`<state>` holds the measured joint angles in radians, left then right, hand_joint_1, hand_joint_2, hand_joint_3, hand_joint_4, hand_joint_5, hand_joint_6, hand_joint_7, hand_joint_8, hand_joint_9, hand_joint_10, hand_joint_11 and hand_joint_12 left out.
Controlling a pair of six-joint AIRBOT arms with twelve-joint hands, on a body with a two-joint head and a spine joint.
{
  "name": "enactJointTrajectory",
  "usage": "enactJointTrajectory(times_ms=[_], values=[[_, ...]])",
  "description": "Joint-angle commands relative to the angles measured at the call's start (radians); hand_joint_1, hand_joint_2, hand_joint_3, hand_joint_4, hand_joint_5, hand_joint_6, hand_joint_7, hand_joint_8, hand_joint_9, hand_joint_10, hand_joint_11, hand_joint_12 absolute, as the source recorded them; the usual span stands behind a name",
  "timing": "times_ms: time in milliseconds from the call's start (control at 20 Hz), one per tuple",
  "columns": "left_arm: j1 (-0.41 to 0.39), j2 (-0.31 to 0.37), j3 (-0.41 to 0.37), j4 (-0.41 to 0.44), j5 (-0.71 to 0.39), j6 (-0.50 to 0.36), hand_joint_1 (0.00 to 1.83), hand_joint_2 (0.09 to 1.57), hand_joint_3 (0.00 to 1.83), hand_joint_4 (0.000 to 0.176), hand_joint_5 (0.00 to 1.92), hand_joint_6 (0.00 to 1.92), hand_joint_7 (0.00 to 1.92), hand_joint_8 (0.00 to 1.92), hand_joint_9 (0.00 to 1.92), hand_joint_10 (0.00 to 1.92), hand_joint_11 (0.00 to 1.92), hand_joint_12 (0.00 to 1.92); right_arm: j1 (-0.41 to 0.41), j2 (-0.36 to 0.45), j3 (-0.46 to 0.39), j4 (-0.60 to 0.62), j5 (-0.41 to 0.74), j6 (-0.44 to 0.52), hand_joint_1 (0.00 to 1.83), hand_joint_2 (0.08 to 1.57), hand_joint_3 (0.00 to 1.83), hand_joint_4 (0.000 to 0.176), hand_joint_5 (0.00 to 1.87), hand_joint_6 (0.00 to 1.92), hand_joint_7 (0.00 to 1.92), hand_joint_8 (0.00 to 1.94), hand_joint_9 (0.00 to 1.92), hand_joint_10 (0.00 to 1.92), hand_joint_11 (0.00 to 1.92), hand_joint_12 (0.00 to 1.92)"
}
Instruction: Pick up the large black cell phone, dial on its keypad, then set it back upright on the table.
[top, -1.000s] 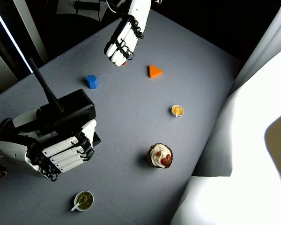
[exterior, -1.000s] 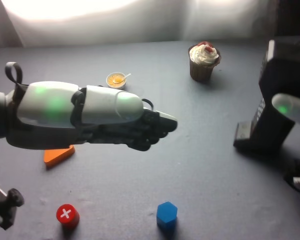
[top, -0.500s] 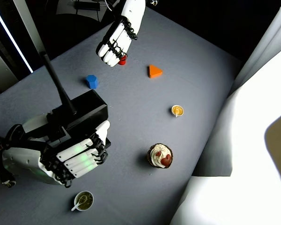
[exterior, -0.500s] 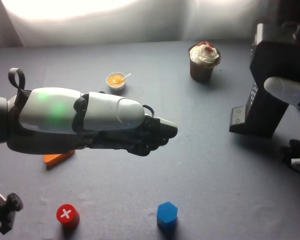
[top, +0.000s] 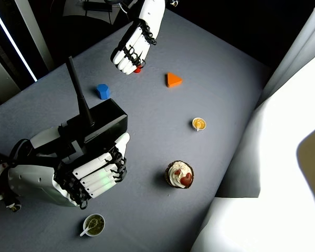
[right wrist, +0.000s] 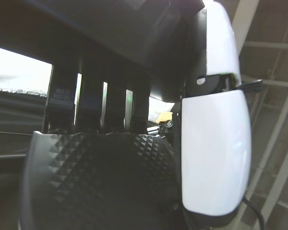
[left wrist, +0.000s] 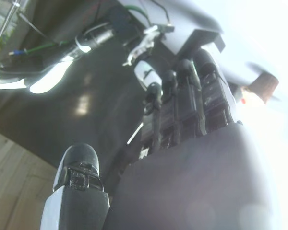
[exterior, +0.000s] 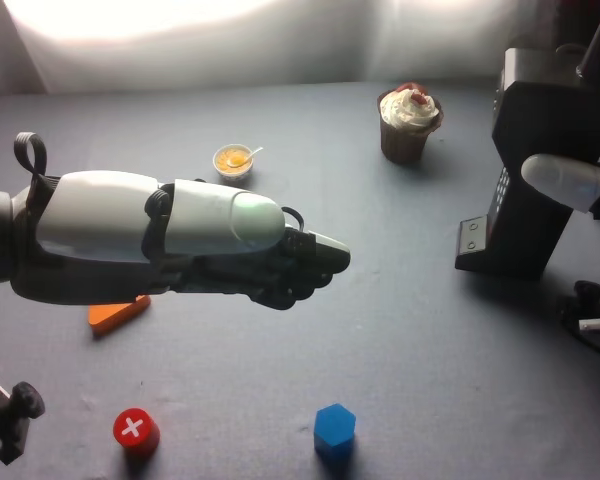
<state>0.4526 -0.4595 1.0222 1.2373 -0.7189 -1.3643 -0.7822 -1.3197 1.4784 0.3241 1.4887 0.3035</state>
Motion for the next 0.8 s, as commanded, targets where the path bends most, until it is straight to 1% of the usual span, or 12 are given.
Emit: enactJointTrajectory(times_ms=[0,50,150,200,300,400,450,500,550,600,700,750], values=[[-0.020,0.000,-0.003,-0.068,-0.065,-0.009,0.00,1.19,0.00,0.027,0.22,0.00,0.19,0.00,0.19,0.00,0.00,0.47,0.004,0.011,-0.001,0.014,0.139,0.023,1.38,1.11,0.00,0.000,1.05,0.69,0.93,1.01,0.90,1.35,0.90,1.25],[-0.020,0.000,-0.004,-0.069,-0.065,-0.009,0.00,1.19,0.00,0.026,0.21,0.00,0.17,0.00,0.18,0.00,0.00,0.51,0.003,0.012,-0.004,0.015,0.139,0.023,1.38,1.11,0.00,0.000,1.06,0.65,0.93,1.04,0.90,1.34,0.91,1.22],[-0.019,0.000,-0.008,-0.069,-0.066,-0.009,0.00,1.19,0.00,0.026,0.24,0.01,0.20,0.01,0.19,0.01,0.00,0.52,0.002,0.012,-0.006,0.020,0.139,0.023,1.38,1.11,0.00,0.000,1.05,0.68,0.94,1.03,0.91,1.32,0.92,1.20],[-0.018,0.000,-0.011,-0.069,-0.066,-0.009,0.02,1.19,0.00,0.024,0.24,0.01,0.20,0.01,0.19,0.01,0.00,0.51,0.001,0.012,-0.006,0.020,0.141,0.023,1.38,1.12,0.00,0.000,1.04,0.67,0.92,1.06,0.91,1.33,0.93,1.20],[-0.014,0.000,-0.012,-0.069,-0.066,-0.009,0.06,1.17,0.00,0.025,0.26,0.01,0.22,0.01,0.21,0.01,0.00,0.55,-0.001,0.012,-0.005,0.020,0.142,0.023,1.38,1.12,0.00,0.000,1.04,0.66,0.93,1.05,0.90,1.35,0.91,1.27],[-0.014,0.000,-0.011,-0.070,-0.066,-0.008,0.08,1.17,0.00,0.024,0.26,0.00,0.22,0.00,0.21,0.00,0.00,0.53,-0.005,0.012,-0.005,0.020,0.142,0.023,1.38,1.11,0.00,0.000,1.05,0.64,0.94,1.06,0.89,1.34,0.92,1.24],[-0.009,0.000,-0.011,-0.070,-0.066,-0.007,0.10,1.16,0.00,0.028,0.25,0.00,0.22,0.00,0.21,0.00,0.00,0.50,-0.006,0.011,-0.006,0.020,0.142,0.023,1.38,1.11,0.00,0.000,1.05,0.66,0.93,1.06,0.90,1.33,0.94,1.22],[-0.003,0.000,-0.011,-0.070,-0.067,-0.006,0.13,1.15,0.00,0.031,0.26,0.00,0.23,0.00,0.22,0.00,0.00,0.48,-0.006,0.010,-0.006,0.020,0.145,0.023,1.37,1.12,0.00,0.000,1.03,0.68,0.92,1.08,0.88,1.36,0.92,1.27],[0.002,0.000,-0.013,-0.070,-0.067,-0.006,0.12,1.15,0.00,0.031,0.26,0.00,0.23,0.00,0.22,0.00,0.00,0.46,-0.007,0.010,-0.006,0.020,0.147,0.023,1.37,1.13,0.00,0.000,1.03,0.66,0.90,1.13,0.88,1.37,0.92,1.26],[0.003,0.000,-0.013,-0.070,-0.067,-0.006,0.13,1.15,0.00,0.031,0.26,0.00,0.24,0.00,0.22,0.00,0.00,0.45,-0.008,0.010,-0.006,0.020,0.149,0.023,1.37,1.12,0.00,0.000,1.06,0.62,0.90,1.12,0.88,1.35,0.93,1.22],[0.003,0.000,-0.018,-0.080,-0.065,-0.002,0.11,1.15,0.00,0.034,0.25,0.00,0.22,0.00,0.20,0.00,0.00,0.42,-0.012,0.009,-0.006,0.020,0.155,0.023,1.38,1.11,0.00,0.000,1.04,0.68,0.95,1.03,0.91,1.30,0.94,1.12],[0.003,0.000,-0.018,-0.087,-0.064,0.002,0.12,1.15,0.00,0.035,0.25,0.00,0.23,0.00,0.20,0.00,0.00,0.42,-0.013,0.008,-0.005,0.020,0.159,0.023,1.38,1.11,0.00,0.000,1.04,0.68,0.94,1.07,0.90,1.30,0.94,1.11]])
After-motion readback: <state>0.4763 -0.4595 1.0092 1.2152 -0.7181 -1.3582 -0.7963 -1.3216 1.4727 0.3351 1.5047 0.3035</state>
